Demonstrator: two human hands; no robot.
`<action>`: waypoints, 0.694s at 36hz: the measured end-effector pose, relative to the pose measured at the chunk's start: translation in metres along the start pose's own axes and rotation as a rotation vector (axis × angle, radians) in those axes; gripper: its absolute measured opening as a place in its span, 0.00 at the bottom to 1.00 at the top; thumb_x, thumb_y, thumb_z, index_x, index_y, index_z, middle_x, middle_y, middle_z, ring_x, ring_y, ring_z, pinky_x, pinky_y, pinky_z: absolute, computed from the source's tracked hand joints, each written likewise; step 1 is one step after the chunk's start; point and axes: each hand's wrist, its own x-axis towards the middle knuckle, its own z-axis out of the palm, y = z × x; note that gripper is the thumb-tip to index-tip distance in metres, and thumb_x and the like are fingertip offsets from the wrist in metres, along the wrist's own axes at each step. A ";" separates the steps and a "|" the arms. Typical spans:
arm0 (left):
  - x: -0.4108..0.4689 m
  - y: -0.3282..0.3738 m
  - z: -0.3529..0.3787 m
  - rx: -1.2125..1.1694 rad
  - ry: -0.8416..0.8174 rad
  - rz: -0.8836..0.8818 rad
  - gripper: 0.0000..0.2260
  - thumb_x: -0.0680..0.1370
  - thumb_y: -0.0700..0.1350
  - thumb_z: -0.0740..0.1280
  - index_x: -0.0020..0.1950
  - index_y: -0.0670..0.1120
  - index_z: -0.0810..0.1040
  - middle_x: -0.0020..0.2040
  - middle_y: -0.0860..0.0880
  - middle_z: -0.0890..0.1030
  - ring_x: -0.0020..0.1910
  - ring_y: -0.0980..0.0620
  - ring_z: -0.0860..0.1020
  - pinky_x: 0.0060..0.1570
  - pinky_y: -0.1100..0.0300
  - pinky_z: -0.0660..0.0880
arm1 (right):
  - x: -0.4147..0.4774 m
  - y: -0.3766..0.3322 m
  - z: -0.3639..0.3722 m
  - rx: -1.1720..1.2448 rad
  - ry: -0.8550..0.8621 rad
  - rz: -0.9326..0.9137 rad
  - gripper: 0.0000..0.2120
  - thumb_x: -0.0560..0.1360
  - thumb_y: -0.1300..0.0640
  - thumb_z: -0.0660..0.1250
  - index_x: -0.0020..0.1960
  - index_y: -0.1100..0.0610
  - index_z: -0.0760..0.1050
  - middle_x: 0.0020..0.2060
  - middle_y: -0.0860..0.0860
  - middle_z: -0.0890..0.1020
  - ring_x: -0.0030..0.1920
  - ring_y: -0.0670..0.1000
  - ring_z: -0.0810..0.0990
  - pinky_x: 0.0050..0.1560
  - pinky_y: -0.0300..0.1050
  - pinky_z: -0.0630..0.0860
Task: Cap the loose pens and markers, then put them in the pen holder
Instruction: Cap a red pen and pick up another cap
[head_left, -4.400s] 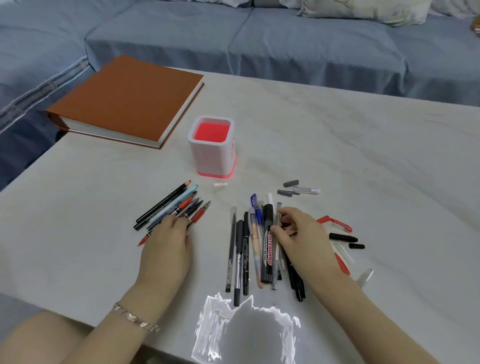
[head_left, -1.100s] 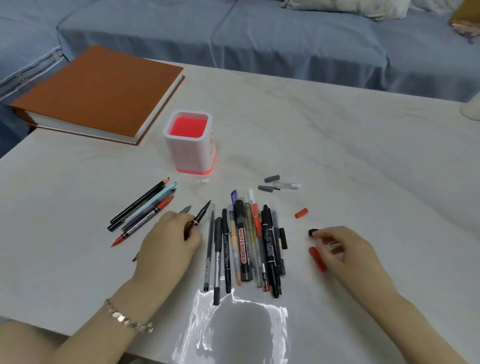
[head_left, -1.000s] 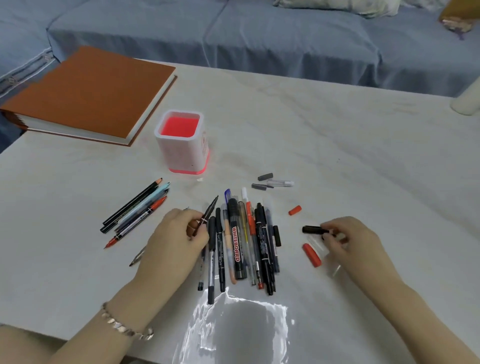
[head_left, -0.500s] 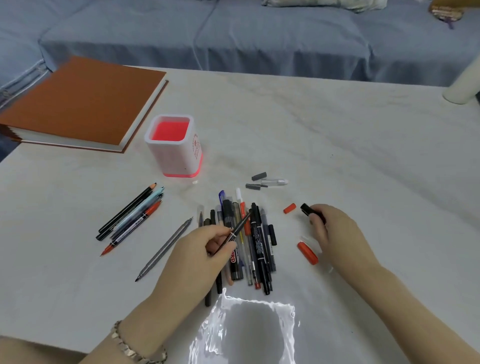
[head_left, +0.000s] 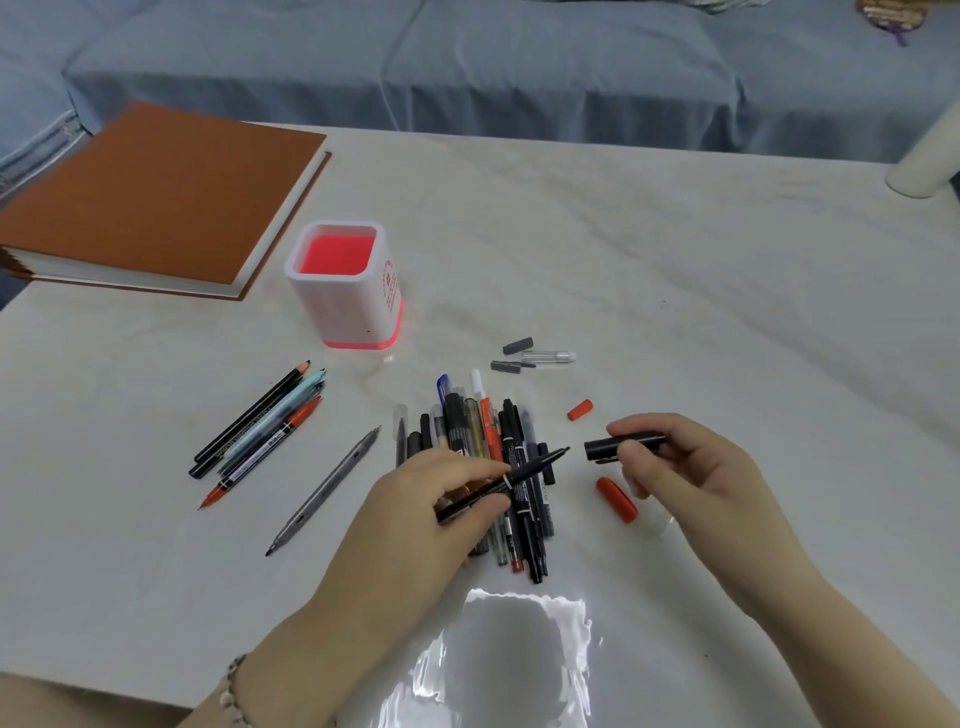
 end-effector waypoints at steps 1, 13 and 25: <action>0.000 0.001 0.000 0.001 0.001 0.004 0.13 0.72 0.44 0.70 0.44 0.65 0.77 0.49 0.65 0.75 0.47 0.64 0.75 0.45 0.75 0.68 | -0.001 -0.001 0.001 -0.003 -0.008 -0.005 0.09 0.74 0.66 0.63 0.43 0.55 0.78 0.24 0.44 0.74 0.28 0.47 0.69 0.30 0.27 0.68; -0.003 0.009 -0.002 0.023 -0.010 0.069 0.10 0.72 0.44 0.71 0.50 0.56 0.82 0.48 0.62 0.75 0.45 0.65 0.75 0.45 0.75 0.68 | -0.003 -0.005 0.006 -0.028 -0.169 0.002 0.10 0.74 0.66 0.63 0.43 0.54 0.79 0.25 0.46 0.78 0.28 0.40 0.73 0.33 0.27 0.70; -0.005 0.013 0.001 0.096 -0.101 0.202 0.10 0.74 0.48 0.62 0.48 0.50 0.82 0.36 0.61 0.74 0.39 0.65 0.72 0.41 0.76 0.65 | -0.011 0.000 0.009 -0.041 -0.229 -0.040 0.12 0.73 0.70 0.63 0.41 0.54 0.79 0.26 0.50 0.81 0.28 0.40 0.75 0.35 0.28 0.71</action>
